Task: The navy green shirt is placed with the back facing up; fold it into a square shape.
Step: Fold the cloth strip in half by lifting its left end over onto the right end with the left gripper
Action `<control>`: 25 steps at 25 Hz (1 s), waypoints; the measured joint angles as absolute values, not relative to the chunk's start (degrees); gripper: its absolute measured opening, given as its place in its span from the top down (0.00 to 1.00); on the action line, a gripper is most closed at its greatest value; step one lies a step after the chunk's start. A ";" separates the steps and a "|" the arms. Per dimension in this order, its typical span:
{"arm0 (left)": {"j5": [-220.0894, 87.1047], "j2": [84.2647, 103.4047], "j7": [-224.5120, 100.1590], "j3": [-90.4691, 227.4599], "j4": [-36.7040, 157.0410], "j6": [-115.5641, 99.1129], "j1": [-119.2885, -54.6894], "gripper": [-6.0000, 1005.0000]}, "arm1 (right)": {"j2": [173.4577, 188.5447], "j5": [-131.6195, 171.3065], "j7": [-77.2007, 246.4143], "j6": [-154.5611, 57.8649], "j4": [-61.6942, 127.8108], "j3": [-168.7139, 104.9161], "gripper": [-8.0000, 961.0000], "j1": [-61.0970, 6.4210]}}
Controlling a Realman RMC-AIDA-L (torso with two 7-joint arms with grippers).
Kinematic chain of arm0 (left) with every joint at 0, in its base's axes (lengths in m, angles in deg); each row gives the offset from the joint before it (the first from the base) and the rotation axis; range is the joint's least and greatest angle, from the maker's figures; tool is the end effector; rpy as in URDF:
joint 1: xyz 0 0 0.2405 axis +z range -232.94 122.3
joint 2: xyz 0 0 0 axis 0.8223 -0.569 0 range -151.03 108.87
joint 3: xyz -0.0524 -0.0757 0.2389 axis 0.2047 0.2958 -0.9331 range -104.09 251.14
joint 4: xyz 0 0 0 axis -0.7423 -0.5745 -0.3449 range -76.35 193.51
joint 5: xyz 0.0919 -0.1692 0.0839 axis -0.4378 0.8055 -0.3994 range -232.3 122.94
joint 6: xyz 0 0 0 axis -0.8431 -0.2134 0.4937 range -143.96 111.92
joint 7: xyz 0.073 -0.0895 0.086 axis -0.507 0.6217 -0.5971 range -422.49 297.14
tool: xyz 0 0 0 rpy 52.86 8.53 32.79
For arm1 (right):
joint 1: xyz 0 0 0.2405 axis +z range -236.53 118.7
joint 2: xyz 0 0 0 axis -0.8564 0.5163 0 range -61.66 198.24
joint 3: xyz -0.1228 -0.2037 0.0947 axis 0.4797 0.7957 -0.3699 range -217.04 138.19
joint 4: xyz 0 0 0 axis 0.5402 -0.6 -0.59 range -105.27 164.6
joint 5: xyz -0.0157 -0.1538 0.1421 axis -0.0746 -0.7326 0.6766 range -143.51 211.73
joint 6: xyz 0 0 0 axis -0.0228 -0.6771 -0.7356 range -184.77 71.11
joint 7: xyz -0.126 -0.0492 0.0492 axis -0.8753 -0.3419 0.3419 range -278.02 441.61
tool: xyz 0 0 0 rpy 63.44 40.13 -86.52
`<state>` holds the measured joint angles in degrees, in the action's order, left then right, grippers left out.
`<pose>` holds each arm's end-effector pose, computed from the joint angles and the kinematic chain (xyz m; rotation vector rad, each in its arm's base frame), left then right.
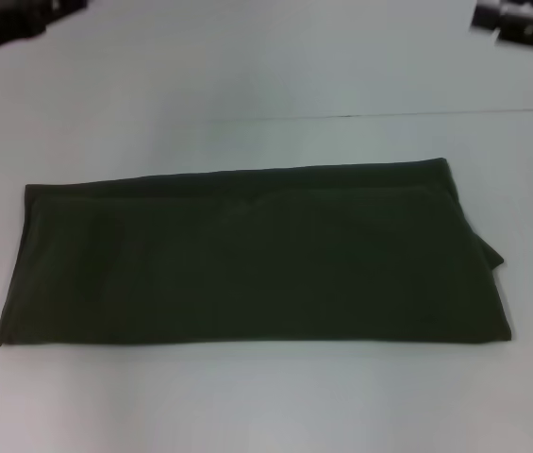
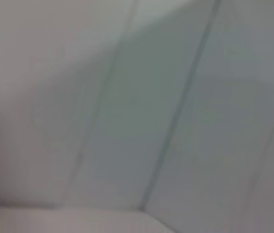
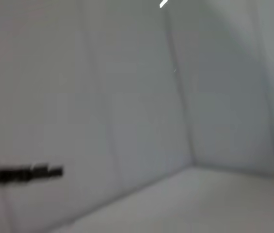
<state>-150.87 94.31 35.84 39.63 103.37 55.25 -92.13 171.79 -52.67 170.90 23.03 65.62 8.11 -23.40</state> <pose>-0.2224 0.4256 0.1075 -2.1231 -0.7917 -1.0284 0.2309 0.4132 0.1308 -2.3755 0.5673 0.9094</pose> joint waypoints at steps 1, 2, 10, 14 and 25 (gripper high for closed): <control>-153.33 94.10 37.69 40.41 104.12 57.62 -92.11 0.12 | 172.01 -54.34 170.94 23.76 66.33 8.21 0.05 -23.37; -155.51 93.88 39.62 41.14 104.85 59.70 -92.09 0.12 | 172.46 -56.43 170.95 24.58 67.48 8.24 0.05 -23.30; -175.15 93.19 54.28 44.02 111.73 70.56 -91.56 0.13 | 174.84 -66.24 170.21 25.78 69.34 8.67 0.05 -21.33; -184.64 92.70 59.54 44.08 112.77 72.47 -92.14 0.13 | 175.77 -68.28 169.63 25.65 69.68 8.58 0.05 -20.72; -195.19 92.44 72.06 44.05 110.10 68.20 -93.00 0.13 | 177.61 -72.25 167.27 26.53 70.53 10.05 0.05 -19.47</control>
<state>-195.19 92.44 72.06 44.05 110.10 68.20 -93.00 177.61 -72.25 167.27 26.53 70.53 10.05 -19.47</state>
